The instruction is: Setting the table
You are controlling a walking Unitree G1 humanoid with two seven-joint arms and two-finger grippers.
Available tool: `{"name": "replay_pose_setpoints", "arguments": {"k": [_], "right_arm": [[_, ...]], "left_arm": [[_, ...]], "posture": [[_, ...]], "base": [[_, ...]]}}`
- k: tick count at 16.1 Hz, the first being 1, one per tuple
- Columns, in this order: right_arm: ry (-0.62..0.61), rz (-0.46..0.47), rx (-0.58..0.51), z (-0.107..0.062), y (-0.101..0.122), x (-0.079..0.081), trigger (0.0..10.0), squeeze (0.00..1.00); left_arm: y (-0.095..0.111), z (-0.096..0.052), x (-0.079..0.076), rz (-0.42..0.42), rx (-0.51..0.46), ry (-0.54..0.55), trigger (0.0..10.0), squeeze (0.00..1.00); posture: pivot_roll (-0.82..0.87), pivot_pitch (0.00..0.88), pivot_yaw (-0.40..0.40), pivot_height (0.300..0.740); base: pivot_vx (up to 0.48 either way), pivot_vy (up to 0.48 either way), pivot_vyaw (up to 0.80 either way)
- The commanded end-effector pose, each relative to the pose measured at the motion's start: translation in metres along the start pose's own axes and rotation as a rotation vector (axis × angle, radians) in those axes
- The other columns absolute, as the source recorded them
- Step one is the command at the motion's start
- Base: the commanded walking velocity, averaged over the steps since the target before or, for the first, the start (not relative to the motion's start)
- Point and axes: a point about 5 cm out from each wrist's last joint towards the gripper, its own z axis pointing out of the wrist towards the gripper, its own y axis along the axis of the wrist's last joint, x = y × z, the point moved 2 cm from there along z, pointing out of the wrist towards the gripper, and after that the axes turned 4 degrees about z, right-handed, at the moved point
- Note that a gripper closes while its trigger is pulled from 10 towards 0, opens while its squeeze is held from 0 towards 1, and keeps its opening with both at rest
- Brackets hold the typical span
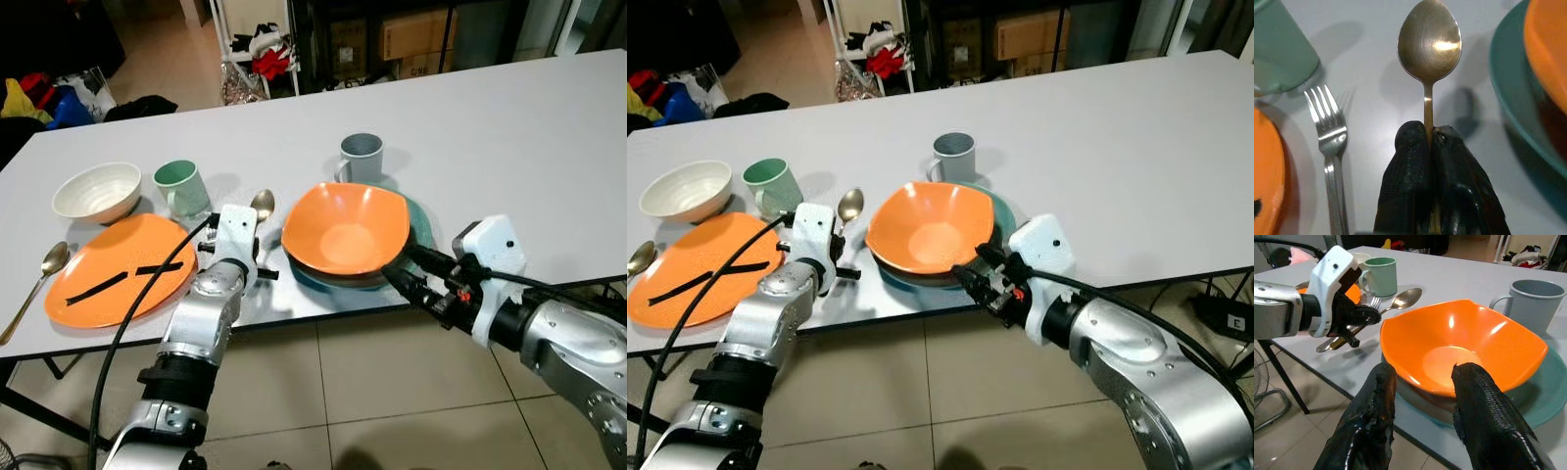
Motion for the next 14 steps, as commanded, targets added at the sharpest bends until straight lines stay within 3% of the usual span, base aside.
{"name": "replay_pose_setpoints", "arguments": {"k": [1, 5, 11, 14], "right_arm": [[0.018, 0.0, 0.009, -0.001, 0.001, 0.004, 10.0, 0.0], [0.025, -0.003, 0.036, -0.001, -0.003, 0.006, 10.0, 0.0], [0.031, 0.003, 0.052, -0.001, -0.006, 0.008, 10.0, 0.0], [0.026, 0.004, 0.058, -0.003, -0.007, 0.008, 10.0, 0.0]], "left_arm": [[0.005, 0.003, -0.001, -0.035, -0.003, -0.016, 10.0, 0.0], [0.0, 0.006, -0.023, -0.074, 0.041, -0.078, 10.0, 0.0], [0.004, 0.01, -0.06, -0.06, 0.061, -0.163, 10.0, 0.0], [0.007, 0.012, -0.064, -0.064, 0.057, -0.148, 10.0, 0.0]], "posture": [[-0.19, 0.023, 0.164, 0.74], [-0.19, 0.025, 0.168, 0.74], [-0.19, 0.028, 0.173, 0.74], [-0.19, 0.027, 0.178, 0.74]], "base": [[0.0, 0.0, 0.0], [0.0, 0.0, 0.0], [0.0, 0.0, 0.0], [0.0, 0.0, 0.0]]}}
